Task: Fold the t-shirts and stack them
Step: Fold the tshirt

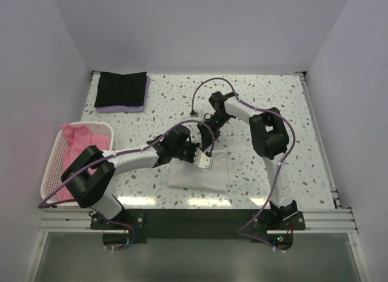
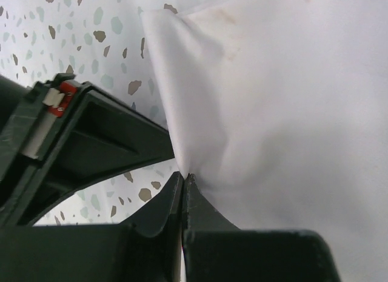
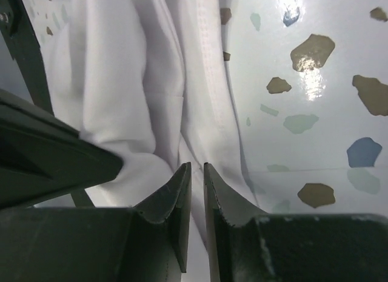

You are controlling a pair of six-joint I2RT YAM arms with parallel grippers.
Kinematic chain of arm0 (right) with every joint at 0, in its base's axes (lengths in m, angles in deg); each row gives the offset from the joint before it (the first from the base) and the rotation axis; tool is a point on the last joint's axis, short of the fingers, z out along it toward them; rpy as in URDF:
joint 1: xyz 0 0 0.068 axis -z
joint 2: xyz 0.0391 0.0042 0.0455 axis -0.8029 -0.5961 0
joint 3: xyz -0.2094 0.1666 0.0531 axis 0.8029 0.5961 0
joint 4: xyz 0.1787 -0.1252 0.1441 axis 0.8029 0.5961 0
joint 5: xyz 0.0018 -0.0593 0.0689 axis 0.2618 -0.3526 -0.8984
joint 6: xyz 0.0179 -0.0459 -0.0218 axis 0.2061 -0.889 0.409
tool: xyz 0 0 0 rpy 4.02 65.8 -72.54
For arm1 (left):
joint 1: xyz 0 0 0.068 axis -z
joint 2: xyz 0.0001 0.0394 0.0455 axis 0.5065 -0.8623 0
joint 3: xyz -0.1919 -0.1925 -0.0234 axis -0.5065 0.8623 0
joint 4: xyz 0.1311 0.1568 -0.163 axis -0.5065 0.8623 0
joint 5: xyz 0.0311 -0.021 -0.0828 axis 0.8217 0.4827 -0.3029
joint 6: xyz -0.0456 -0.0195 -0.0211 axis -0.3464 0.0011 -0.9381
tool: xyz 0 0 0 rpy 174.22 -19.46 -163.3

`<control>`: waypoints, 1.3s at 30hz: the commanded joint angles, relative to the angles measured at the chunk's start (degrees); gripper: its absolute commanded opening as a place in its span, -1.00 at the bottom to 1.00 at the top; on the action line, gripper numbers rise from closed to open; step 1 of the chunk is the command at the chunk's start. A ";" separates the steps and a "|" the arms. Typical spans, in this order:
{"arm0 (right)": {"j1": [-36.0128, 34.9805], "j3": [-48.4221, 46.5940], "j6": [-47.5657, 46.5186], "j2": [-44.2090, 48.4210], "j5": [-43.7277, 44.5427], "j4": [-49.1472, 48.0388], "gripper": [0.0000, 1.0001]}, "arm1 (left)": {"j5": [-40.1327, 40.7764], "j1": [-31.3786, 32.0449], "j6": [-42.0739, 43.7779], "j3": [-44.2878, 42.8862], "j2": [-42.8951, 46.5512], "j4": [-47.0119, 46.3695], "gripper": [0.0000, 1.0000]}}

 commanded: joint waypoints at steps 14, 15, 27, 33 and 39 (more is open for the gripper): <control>-0.57 -2.50 -9.70 -8.58 -3.18 8.21 -0.76 | 5.86 0.12 4.32 2.27 0.24 -16.35 -1.00; -0.48 -2.58 -9.79 -8.58 -3.09 8.30 -0.76 | 6.04 0.12 4.50 2.36 -0.46 -16.62 -1.00; -0.31 -6.09 -7.15 -4.19 3.41 6.98 -0.46 | 6.22 0.12 1.61 2.45 6.02 -12.24 -0.12; -0.39 -12.23 -5.74 -1.03 8.06 8.03 -0.20 | 0.25 -0.32 -6.55 -2.73 14.38 7.59 0.12; 0.83 -21.37 -6.45 1.35 15.54 11.45 0.17 | -13.37 -10.50 -15.96 -10.45 13.08 24.21 0.18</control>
